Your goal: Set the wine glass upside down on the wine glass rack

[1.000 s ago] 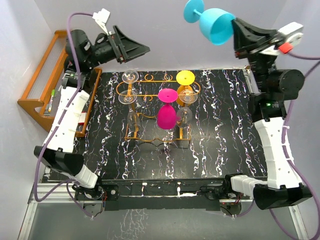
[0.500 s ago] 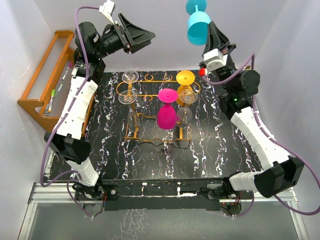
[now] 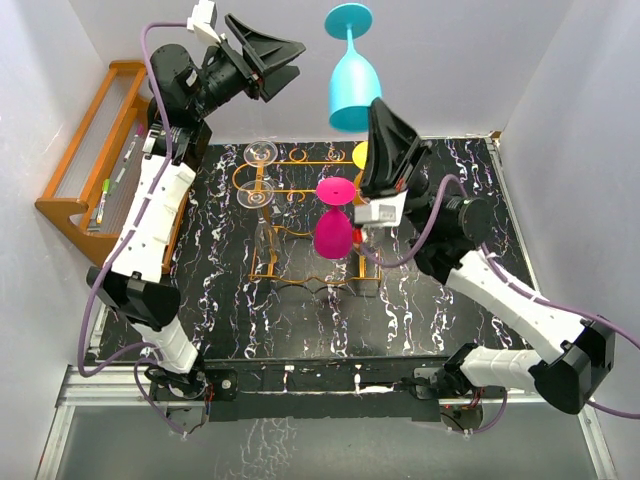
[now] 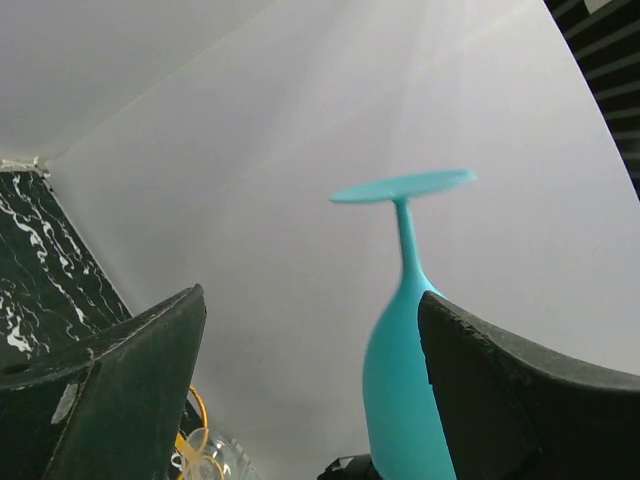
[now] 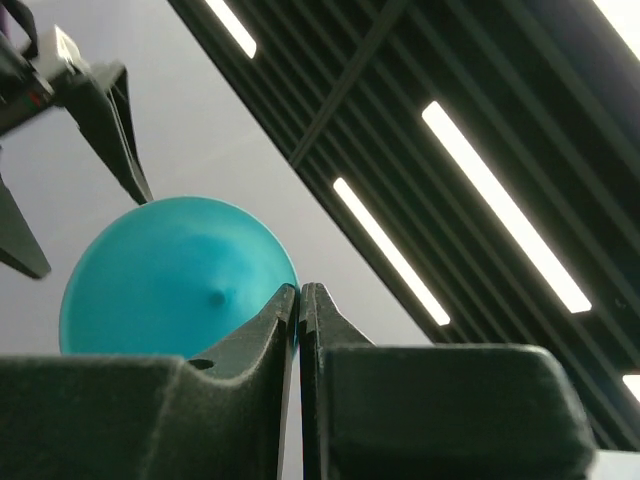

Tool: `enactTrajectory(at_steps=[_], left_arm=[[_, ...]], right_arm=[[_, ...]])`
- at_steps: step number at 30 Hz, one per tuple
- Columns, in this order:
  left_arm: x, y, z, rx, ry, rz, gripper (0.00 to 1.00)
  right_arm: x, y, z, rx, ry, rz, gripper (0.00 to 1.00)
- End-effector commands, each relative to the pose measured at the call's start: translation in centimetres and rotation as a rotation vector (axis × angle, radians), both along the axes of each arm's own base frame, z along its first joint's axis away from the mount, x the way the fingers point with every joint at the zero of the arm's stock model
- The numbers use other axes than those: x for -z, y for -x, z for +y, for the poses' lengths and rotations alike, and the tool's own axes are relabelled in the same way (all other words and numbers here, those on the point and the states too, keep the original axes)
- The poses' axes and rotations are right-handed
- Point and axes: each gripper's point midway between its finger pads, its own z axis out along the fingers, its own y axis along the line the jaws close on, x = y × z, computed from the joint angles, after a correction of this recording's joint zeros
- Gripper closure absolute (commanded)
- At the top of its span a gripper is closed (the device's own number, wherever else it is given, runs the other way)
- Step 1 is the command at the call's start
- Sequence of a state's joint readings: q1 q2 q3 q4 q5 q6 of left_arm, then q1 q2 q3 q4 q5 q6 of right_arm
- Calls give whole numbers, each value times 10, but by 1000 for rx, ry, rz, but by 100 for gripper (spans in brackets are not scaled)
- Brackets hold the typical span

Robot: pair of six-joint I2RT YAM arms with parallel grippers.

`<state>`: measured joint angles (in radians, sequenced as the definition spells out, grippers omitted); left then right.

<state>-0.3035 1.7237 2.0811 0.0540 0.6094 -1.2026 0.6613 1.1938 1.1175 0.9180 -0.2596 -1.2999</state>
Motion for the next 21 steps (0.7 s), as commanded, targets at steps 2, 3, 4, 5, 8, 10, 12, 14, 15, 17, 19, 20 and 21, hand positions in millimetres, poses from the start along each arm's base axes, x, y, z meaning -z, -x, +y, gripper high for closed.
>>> enactTrajectory(at_steps=[2,3,4,5,8,10,12,14,15,17,19,20,21], left_arm=[[-21,37,6,46,83,71,16],[-21,41,7,53,83,78,16],[-21,43,7,59,82,81,16],[-22,46,7,66,82,80,16],[-28,58,6,103,90,47,16],[-28,64,6,125,87,39,16],[-26,68,6,137,84,36,16],[-23,70,6,147,82,40,17],[-22,71,5,154,81,39,18],[-21,72,4,164,81,29,22],[-25,76,3,188,79,-20,23],[-25,79,2,204,74,-51,24],[-22,77,1,208,61,-62,25]], right_arm=[[-10,43,13,166,58,-214,92],[-5,41,20,201,86,-220,92],[-1,40,26,226,112,-224,92],[3,39,31,250,135,-228,92],[15,31,43,301,197,-221,92],[18,25,45,317,199,-206,92],[20,21,47,330,205,-198,92],[23,18,51,325,219,-196,92],[24,17,53,325,228,-195,92],[28,16,59,314,250,-195,92],[31,18,64,295,258,-199,92],[32,19,66,288,262,-197,92],[33,21,68,274,258,-195,92]])
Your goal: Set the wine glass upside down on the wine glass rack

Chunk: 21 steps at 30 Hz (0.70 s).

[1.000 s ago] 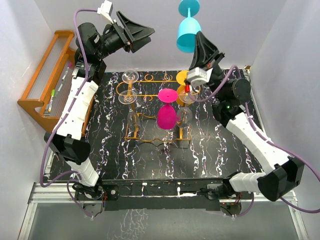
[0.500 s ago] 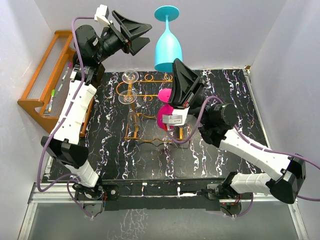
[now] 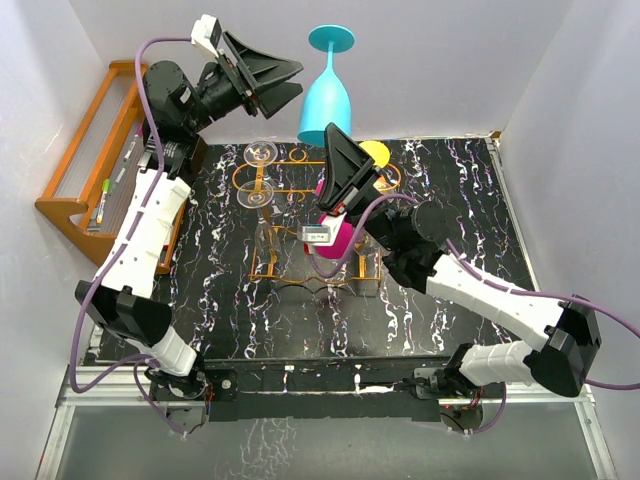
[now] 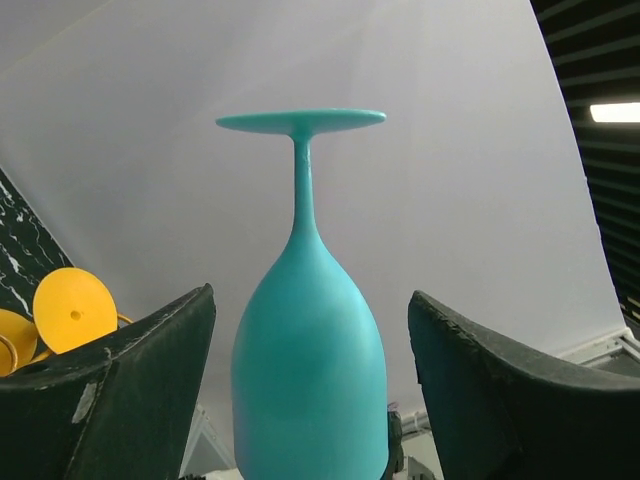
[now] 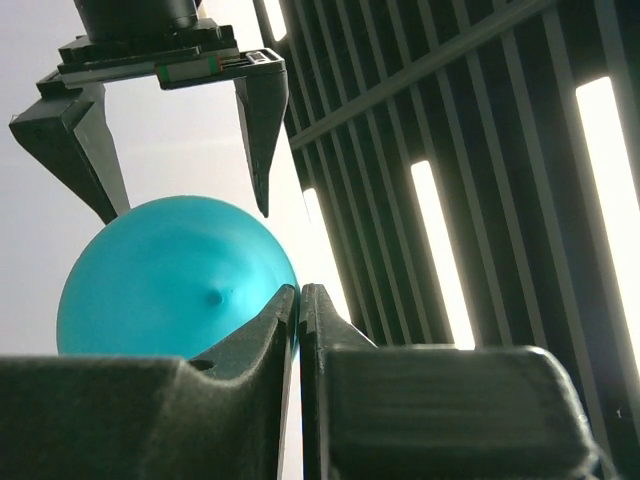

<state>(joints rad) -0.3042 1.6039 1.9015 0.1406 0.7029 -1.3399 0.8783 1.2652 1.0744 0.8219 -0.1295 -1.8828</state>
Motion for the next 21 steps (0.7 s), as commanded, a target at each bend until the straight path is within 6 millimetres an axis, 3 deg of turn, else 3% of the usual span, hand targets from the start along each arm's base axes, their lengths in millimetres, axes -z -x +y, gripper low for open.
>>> enactTrajectory(at_steps=[1,6,12,16,19,21], left_arm=[[-20,34,0,84,8,-137,26],[1,26,-4,93,-14,-106,29],[-6,28,-4,90,-16,-140,32],[-7,30,-4,97,-11,-150,44],[-10,33,-3,100,-9,-161,47],[-11,34,-3,101,-9,-169,55]], right_arm=[[-10,14,1,-22,-26,-40,92],[1,16,14,-33,10,-20,92],[10,18,20,-58,20,0,92],[17,17,24,-67,28,17,92],[22,18,26,-74,38,24,92],[24,19,29,-80,44,26,92]])
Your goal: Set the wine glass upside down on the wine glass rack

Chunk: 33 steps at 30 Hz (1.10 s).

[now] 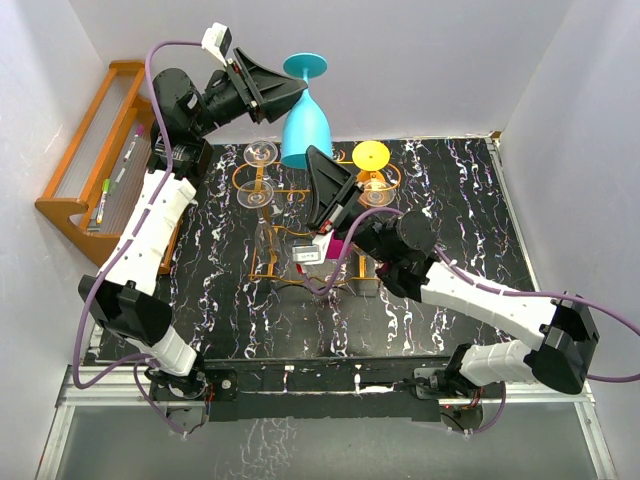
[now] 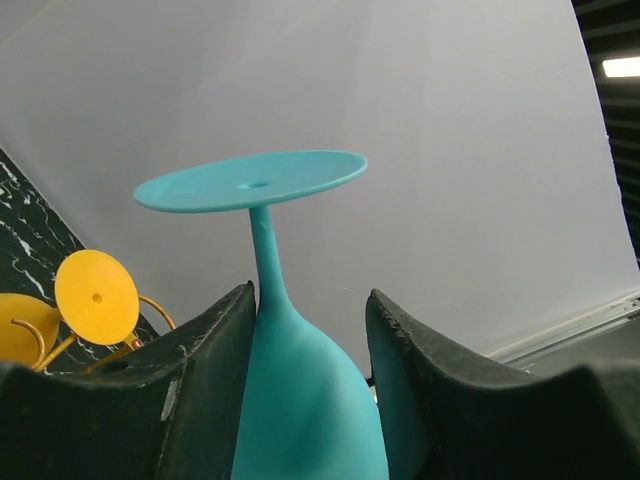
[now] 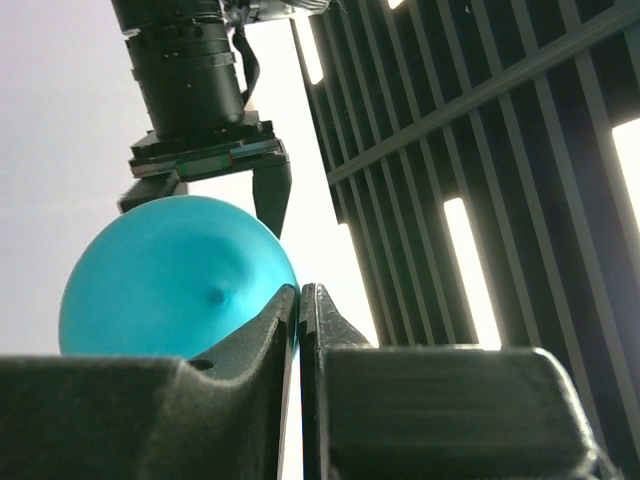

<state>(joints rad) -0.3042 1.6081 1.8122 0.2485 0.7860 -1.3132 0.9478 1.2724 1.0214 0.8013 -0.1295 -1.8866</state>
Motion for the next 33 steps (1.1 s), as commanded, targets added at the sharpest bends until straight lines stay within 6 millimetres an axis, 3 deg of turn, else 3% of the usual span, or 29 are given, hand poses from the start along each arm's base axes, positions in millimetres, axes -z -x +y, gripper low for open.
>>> enactTrajectory(at_steps=[1,4,8,9,12,16,26,27,28,33], left_arm=[[-36,33,5,32,27,-131,61],[-36,34,5,31,24,-139,79],[-38,38,5,37,21,-154,84],[-39,39,6,40,21,-159,81],[-39,41,5,44,19,-163,60],[-39,41,6,45,18,-167,52],[-46,50,7,69,33,-228,71],[-47,51,7,74,35,-238,76],[-48,53,7,78,35,-241,100],[-51,61,7,95,28,-285,100]], right_arm=[[-5,7,0,-16,-18,-20,92],[-5,10,4,-24,-9,-24,92],[-1,8,7,-25,1,-12,92],[1,9,8,-31,7,-9,92],[7,11,12,-51,28,-10,92],[10,14,16,-57,47,-9,92],[11,21,17,-95,65,-10,92],[11,21,17,-97,67,-7,92],[12,21,18,-98,71,-3,92],[13,22,15,-112,65,22,92]])
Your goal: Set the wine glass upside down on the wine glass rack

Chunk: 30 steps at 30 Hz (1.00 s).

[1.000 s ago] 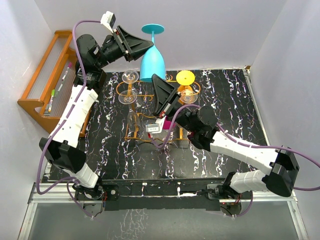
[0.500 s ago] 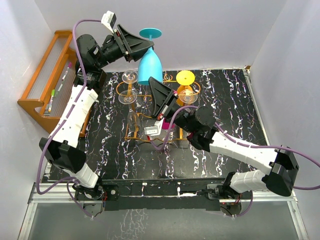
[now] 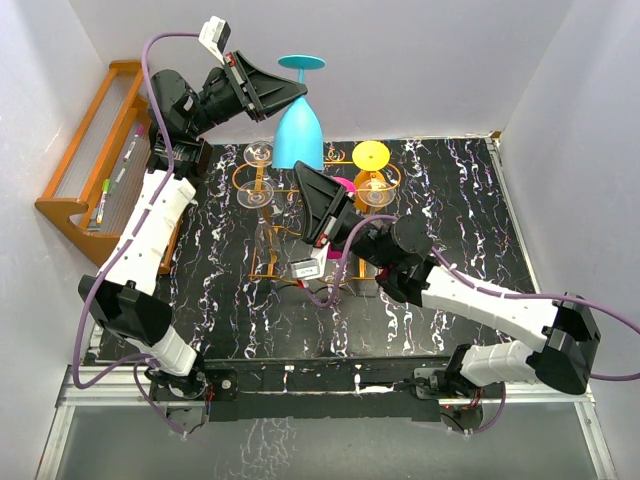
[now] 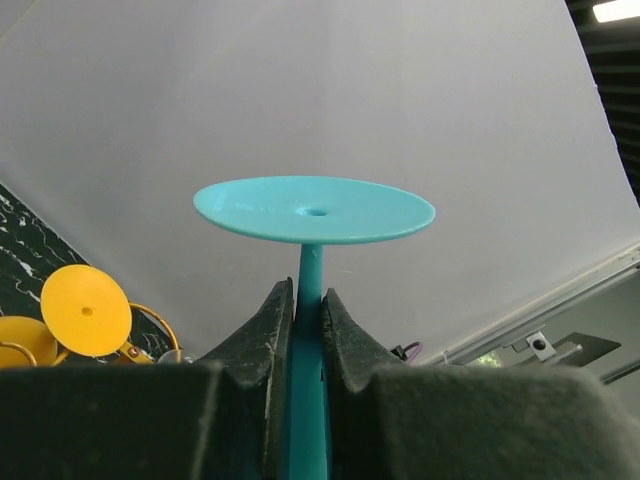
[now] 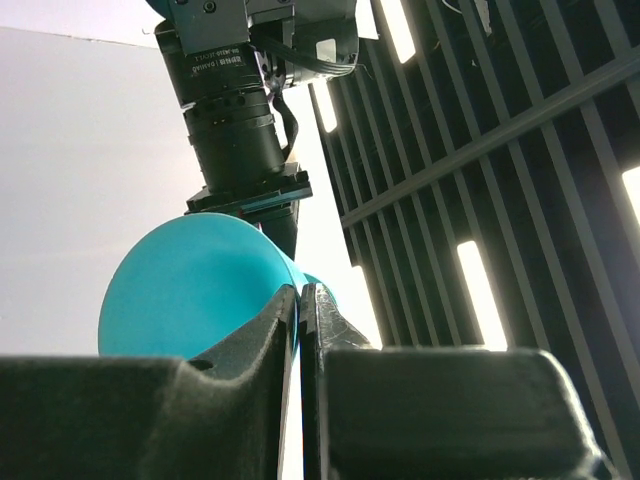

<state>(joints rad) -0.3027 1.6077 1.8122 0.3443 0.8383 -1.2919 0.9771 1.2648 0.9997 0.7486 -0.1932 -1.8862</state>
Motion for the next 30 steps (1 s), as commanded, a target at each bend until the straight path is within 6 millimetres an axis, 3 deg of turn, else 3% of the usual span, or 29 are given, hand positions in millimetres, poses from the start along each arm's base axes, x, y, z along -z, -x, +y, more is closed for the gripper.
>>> enactTrajectory(at_steps=[1,9,10,11,16,21,23,24,26,30], left_arm=[[-42,52,8,58,24,-190,100],[-66,73,15,6,-60,-398,100],[-69,75,17,-13,-82,-442,100],[-72,78,19,-27,-98,-474,100],[-72,91,30,-117,-203,-595,100],[-55,96,46,-221,-327,-637,100],[-46,107,51,-225,-351,-621,100],[-37,111,52,-219,-364,-601,100],[-15,119,52,-182,-382,-551,100],[27,136,53,-142,-428,-466,100]], right_arm=[[-4,8,-5,-34,-3,24,90],[1,19,-10,-127,10,139,49],[1,20,-12,-130,10,149,21],[1,22,-14,-137,9,158,4],[0,32,-32,-171,-20,241,2],[-9,44,-53,-253,-93,385,2],[-31,53,-69,-378,-259,507,2],[-60,58,-92,-474,-455,553,2],[-86,43,-130,-629,-849,801,2],[-103,10,-141,-467,-1040,1168,2]])
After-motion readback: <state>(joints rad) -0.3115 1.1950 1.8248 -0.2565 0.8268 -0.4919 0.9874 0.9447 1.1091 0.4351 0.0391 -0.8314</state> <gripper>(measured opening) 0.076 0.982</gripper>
